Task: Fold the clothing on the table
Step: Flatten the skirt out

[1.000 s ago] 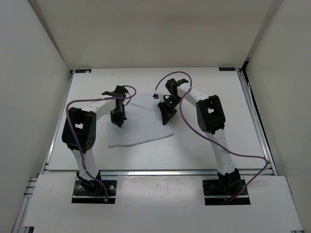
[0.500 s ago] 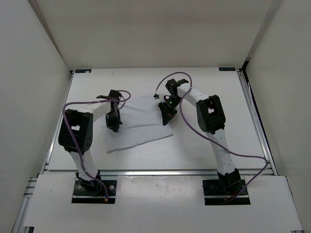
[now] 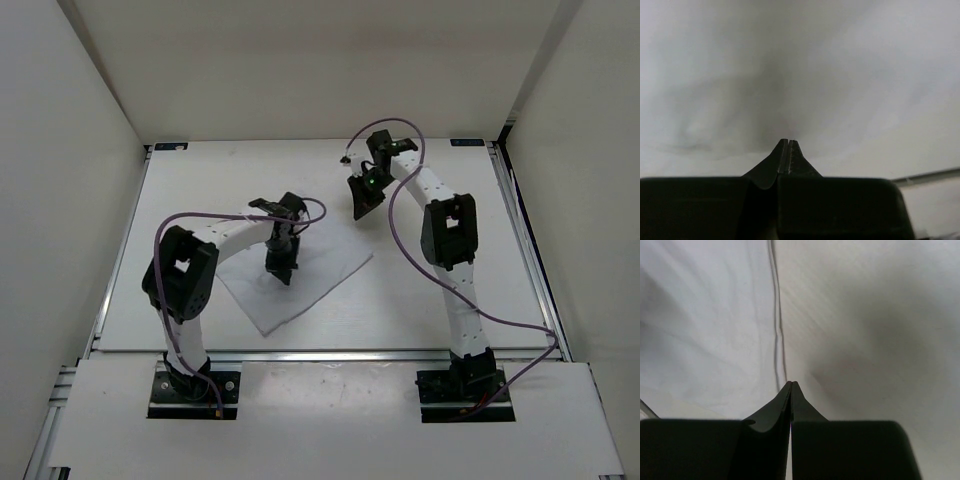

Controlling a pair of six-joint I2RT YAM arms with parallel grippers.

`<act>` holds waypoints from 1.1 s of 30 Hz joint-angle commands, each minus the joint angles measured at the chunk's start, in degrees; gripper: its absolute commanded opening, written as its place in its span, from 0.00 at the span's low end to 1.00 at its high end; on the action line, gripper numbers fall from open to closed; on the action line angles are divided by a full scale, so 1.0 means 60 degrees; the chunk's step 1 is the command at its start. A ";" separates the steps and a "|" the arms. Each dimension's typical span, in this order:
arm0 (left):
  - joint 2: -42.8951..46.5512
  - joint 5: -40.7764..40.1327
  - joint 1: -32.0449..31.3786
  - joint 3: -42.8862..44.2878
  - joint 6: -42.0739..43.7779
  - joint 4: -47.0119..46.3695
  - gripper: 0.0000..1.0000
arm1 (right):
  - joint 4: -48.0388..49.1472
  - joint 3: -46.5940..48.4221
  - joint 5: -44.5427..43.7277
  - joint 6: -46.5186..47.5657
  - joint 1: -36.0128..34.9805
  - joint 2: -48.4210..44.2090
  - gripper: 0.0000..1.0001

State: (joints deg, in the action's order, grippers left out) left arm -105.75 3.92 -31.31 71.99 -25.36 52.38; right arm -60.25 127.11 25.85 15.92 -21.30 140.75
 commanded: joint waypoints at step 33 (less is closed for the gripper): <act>0.0517 -0.2221 0.1380 0.0439 0.1561 0.0455 0.00 | -0.2075 -0.1569 0.0692 0.1112 -0.1342 -0.0841 0.00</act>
State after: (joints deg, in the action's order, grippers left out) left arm -103.70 -8.29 -23.42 74.83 -16.93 57.63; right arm -74.46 118.63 35.53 25.87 -29.02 136.53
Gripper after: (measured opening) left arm 0.017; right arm 0.002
